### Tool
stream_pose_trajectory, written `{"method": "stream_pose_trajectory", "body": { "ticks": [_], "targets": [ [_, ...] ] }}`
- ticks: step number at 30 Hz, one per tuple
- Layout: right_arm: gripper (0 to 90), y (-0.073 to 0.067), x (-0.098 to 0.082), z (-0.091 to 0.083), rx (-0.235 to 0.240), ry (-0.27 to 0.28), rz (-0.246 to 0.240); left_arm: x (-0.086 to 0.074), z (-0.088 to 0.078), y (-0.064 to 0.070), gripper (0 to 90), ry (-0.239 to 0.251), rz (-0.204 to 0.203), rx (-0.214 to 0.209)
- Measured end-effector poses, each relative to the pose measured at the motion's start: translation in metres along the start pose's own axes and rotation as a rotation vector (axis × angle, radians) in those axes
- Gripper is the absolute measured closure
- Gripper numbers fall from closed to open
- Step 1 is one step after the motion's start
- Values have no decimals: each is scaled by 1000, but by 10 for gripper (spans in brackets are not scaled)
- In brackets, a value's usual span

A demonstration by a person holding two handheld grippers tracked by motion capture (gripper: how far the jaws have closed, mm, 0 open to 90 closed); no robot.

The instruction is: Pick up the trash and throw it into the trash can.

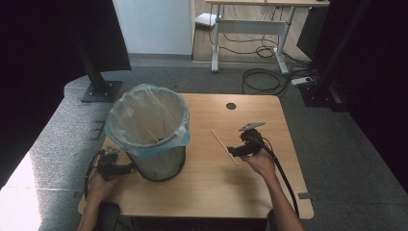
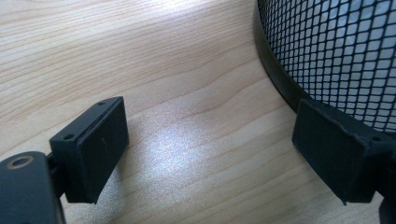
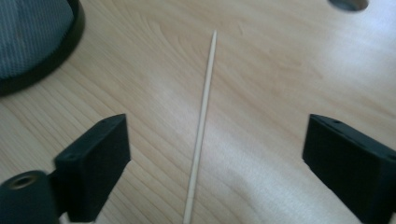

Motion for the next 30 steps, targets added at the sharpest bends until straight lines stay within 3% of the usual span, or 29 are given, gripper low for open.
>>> {"method": "stream_pose_trajectory", "body": {
  "ticks": [4,14,18,19,26,30],
  "targets": [
    [182,3,-15,11,-10,-15,4,0,0,0,106,1,-1,0],
    [447,5,-49,37,-28,-37,14,0,0,0,106,0,-1,-1],
    [518,4,-51,39,-39,-20,22,0,0,0,106,0,-1,-1],
    [587,3,-51,39,-38,-16,17,0,0,0,106,-1,-1,-1],
    [826,6,-51,37,-51,-26,48,0,0,0,106,-1,-1,-1],
    [842,5,-51,37,-53,-30,56,0,0,0,106,-1,-1,-1]
  ]
}}
Point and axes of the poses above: each handheld gripper's, and its own axes: z roughly forward along the jaws, x roughly out of its top, y roughly to its right, the point moved 7 cm from there along z, roughly forward along the jaws, and after that the axes turned 11 degrees about z, right-handed, at the moved point
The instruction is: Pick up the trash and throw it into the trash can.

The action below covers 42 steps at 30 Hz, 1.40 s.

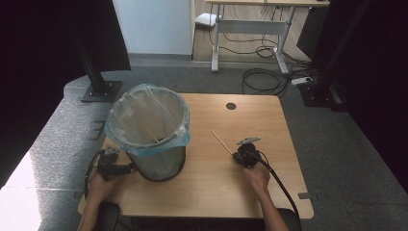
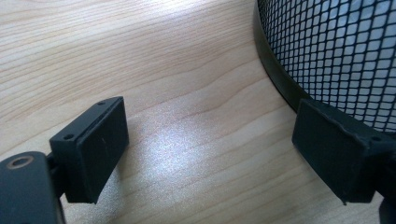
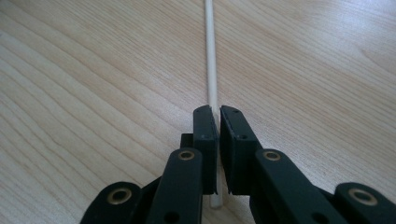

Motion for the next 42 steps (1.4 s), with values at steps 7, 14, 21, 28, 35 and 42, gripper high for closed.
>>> {"method": "stream_pose_trajectory", "body": {
  "ticks": [7,14,21,28,35,42],
  "targets": [
    [846,2,0,-1,12,-19,42,0,0,0,106,0,0,0],
    [846,3,10,-21,40,-4,49,0,0,0,106,0,0,0],
    [846,-1,28,-46,55,10,26,0,0,0,106,1,0,1],
    [846,-8,47,-70,74,23,-1,0,0,0,106,1,0,1],
    [846,-14,70,-94,108,40,-11,0,0,0,106,1,0,1],
    [846,-25,97,-118,148,64,-22,0,0,0,106,1,0,1]
  ]
}}
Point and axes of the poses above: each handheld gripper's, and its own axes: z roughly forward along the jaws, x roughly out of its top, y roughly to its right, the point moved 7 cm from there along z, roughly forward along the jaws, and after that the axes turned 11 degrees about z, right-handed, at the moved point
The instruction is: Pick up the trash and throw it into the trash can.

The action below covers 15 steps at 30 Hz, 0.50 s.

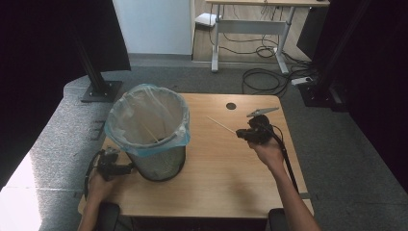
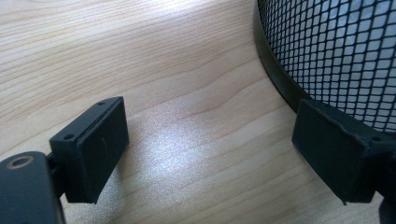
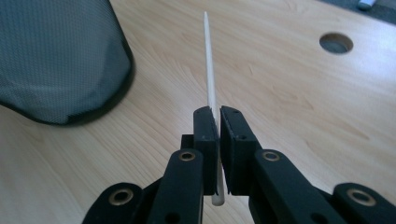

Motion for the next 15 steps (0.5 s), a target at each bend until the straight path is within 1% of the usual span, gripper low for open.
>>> {"method": "stream_pose_trajectory", "body": {
  "ticks": [4,5,6,7,9,10,11,13,15],
  "targets": [
    [846,-12,23,-13,22,13,-21,0,0,0,106,0,0,0],
    [846,-14,27,-16,24,14,-27,0,0,0,106,0,0,0],
    [846,-14,27,-16,24,14,-27,0,0,0,106,0,0,0],
    [846,-21,41,-24,33,21,-40,0,0,0,106,-1,0,-1],
    [846,-27,52,-30,44,24,-49,0,0,0,105,-3,-3,1],
    [846,-27,52,-30,44,24,-49,0,0,0,89,-3,-3,1],
    [846,-36,67,-40,42,25,-73,-1,1,-2,56,-18,-20,12],
    [846,-44,78,-46,43,30,-96,-1,2,-2,21,-27,-27,17],
    [846,-54,91,-54,43,32,-120,-1,2,-3,10,-30,-28,18]
  ]
}}
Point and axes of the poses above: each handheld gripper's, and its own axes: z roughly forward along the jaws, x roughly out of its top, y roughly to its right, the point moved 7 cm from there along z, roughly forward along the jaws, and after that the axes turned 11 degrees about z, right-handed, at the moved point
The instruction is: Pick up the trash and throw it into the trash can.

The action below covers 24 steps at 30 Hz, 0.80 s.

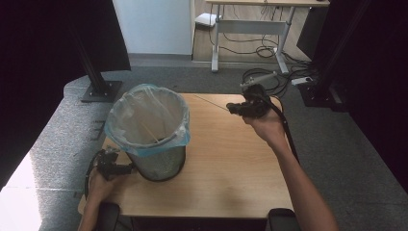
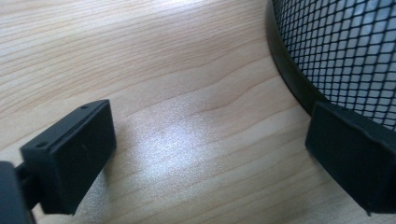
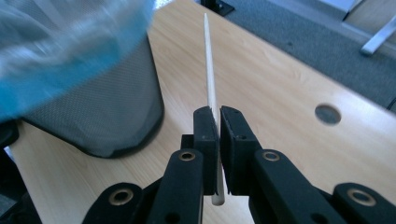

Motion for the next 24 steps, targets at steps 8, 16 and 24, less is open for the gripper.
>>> {"method": "stream_pose_trajectory", "body": {
  "ticks": [8,16,24],
  "targets": [
    [845,-42,50,-19,50,-6,-78,0,0,0,10,0,0,0],
    [845,-95,68,14,140,-100,-176,0,0,0,9,0,0,-1],
    [839,-125,61,83,161,-224,-242,0,0,0,8,0,-1,-3]
  ]
}}
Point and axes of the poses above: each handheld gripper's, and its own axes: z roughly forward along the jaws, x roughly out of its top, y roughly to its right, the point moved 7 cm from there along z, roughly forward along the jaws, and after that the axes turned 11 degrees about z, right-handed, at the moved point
